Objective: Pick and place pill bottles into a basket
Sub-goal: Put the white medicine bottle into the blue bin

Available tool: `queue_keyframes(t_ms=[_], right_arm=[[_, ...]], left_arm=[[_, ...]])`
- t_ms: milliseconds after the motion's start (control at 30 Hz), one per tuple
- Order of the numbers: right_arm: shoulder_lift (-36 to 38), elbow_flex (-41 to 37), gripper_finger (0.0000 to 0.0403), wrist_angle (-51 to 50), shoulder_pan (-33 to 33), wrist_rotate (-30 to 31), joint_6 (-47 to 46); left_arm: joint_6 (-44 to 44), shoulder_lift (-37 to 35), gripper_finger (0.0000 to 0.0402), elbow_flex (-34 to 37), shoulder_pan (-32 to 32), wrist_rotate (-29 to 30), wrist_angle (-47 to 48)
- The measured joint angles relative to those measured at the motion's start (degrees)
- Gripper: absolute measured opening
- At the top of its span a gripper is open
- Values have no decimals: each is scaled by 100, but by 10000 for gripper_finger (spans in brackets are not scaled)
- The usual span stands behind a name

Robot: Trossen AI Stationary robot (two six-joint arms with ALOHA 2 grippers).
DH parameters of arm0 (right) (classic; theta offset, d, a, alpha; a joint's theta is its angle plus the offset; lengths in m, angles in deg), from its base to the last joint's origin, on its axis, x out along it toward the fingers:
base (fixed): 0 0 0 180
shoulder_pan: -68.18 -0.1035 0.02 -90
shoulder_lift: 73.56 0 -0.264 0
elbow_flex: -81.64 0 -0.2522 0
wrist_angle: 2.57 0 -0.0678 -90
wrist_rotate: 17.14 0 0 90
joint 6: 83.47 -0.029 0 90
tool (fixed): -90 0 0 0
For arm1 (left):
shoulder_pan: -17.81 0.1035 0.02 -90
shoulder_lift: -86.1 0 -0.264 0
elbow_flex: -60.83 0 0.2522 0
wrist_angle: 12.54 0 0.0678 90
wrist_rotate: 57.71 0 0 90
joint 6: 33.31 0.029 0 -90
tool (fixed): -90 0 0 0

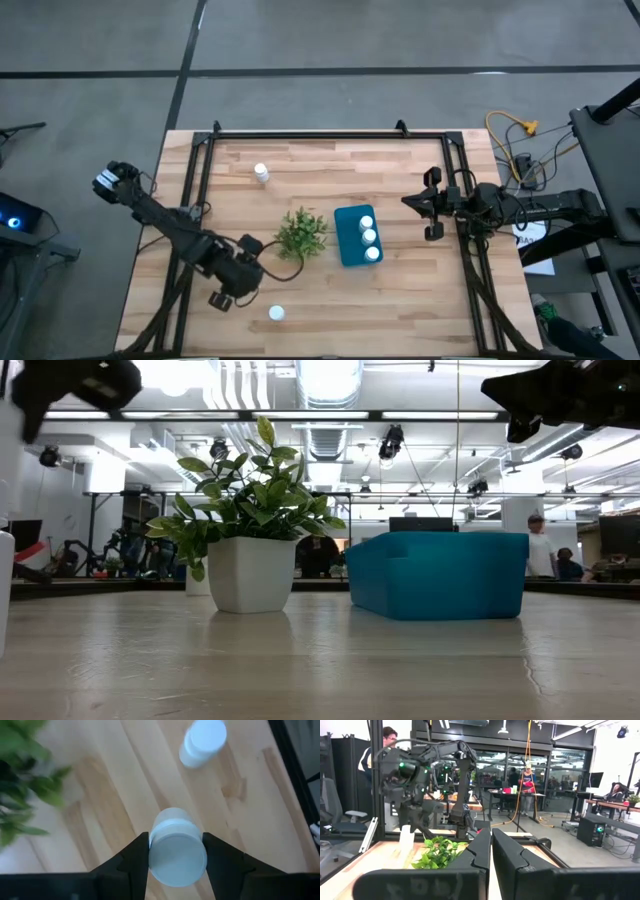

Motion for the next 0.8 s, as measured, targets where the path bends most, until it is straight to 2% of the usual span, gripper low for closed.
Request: queue_keyframes(t_ms=[300, 800], right_arm=[[-2, 0, 8, 1, -2, -2, 12], [0, 0, 8, 1, 0, -2, 13]], left_arm=[[836, 389, 145, -691, 574, -102, 425], [2637, 1901, 145, -2933, 1280, -91, 1249]])
